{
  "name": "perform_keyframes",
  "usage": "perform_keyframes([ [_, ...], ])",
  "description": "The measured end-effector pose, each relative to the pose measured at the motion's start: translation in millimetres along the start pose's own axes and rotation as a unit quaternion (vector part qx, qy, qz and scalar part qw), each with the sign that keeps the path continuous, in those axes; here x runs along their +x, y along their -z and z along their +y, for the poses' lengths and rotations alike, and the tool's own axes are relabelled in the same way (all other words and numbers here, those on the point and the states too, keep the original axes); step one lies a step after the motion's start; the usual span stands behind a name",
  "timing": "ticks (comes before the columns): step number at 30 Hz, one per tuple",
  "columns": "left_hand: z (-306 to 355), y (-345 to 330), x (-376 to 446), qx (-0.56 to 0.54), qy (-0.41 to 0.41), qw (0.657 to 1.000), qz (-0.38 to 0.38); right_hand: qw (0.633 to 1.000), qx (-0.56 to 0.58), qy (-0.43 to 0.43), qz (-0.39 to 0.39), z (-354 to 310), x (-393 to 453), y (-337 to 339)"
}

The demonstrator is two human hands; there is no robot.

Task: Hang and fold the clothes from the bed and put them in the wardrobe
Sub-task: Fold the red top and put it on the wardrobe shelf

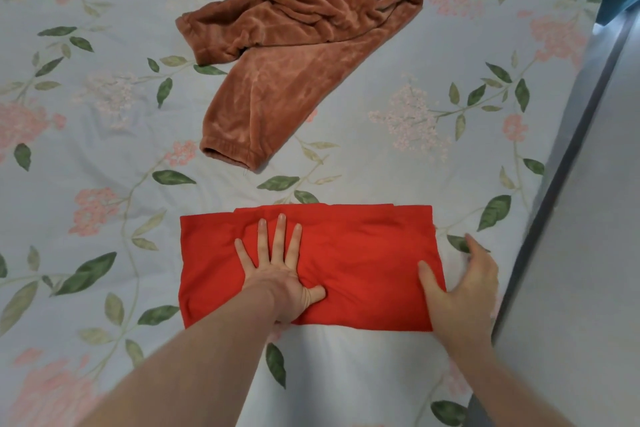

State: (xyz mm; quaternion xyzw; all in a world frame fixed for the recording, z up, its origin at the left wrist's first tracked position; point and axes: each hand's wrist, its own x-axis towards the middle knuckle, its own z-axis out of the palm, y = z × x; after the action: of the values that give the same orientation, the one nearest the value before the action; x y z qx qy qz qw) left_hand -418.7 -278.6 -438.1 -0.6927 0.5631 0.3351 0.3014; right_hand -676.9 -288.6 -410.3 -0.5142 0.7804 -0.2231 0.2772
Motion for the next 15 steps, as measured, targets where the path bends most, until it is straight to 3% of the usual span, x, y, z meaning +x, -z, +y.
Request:
perform_keyframes([
  [3, 0, -2, -1, 0.0, 0.0, 1.0, 0.006, 0.993, 0.033, -0.094, -0.055, 1, 10, 12],
  [11, -1, -5, -4, -0.005, -0.009, 0.999, 0.036, 0.951, 0.117, -0.19, -0.213, -18, 27, 6],
  [15, -4, -7, -6, -0.011, -0.027, 0.997, 0.067, 0.939, 0.159, -0.205, -0.226, -26, 20, 0],
])
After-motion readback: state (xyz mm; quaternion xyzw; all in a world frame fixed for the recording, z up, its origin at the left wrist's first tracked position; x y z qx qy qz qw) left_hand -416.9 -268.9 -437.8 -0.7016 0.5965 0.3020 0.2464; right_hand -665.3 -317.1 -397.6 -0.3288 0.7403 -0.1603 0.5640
